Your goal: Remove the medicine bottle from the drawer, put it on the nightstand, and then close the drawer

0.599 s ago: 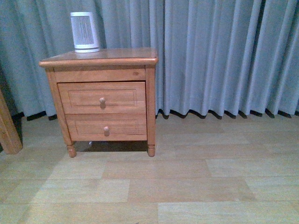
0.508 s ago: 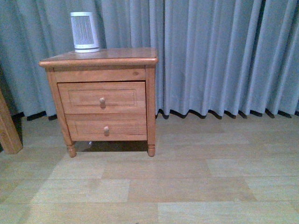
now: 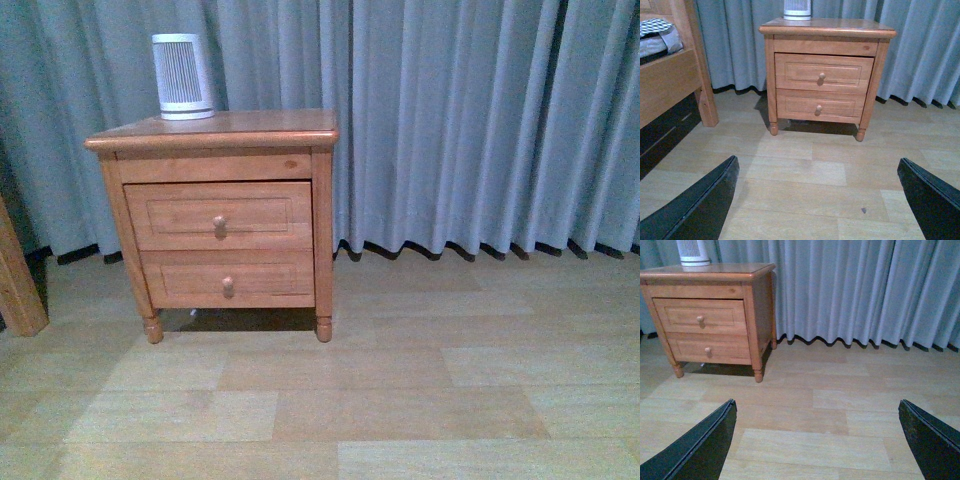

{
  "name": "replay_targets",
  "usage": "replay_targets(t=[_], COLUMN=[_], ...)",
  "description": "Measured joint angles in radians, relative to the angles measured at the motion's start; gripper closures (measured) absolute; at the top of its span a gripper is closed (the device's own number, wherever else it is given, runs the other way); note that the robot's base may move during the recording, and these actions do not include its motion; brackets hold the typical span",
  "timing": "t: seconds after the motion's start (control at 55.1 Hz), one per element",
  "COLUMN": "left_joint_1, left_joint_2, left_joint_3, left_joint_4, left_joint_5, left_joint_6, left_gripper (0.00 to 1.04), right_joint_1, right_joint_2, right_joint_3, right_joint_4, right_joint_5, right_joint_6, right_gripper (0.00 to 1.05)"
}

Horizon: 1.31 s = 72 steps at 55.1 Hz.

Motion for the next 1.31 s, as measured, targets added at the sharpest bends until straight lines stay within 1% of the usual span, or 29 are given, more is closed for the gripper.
replay_targets(t=[1.306], left_joint_1=[0.000], left_joint_2=[-0.001], left_joint_3=[0.000], left_joint_4=[0.000], left_joint_5=[-0.001], left_joint_6=[0.000], left_gripper=[0.06], right_joint_1=[0.000], right_joint_2=[0.000], right_joint_3=[0.000], right_joint_4=[0.000], right_joint_5=[0.000], right_joint_6=[0.000], right_gripper=[0.07])
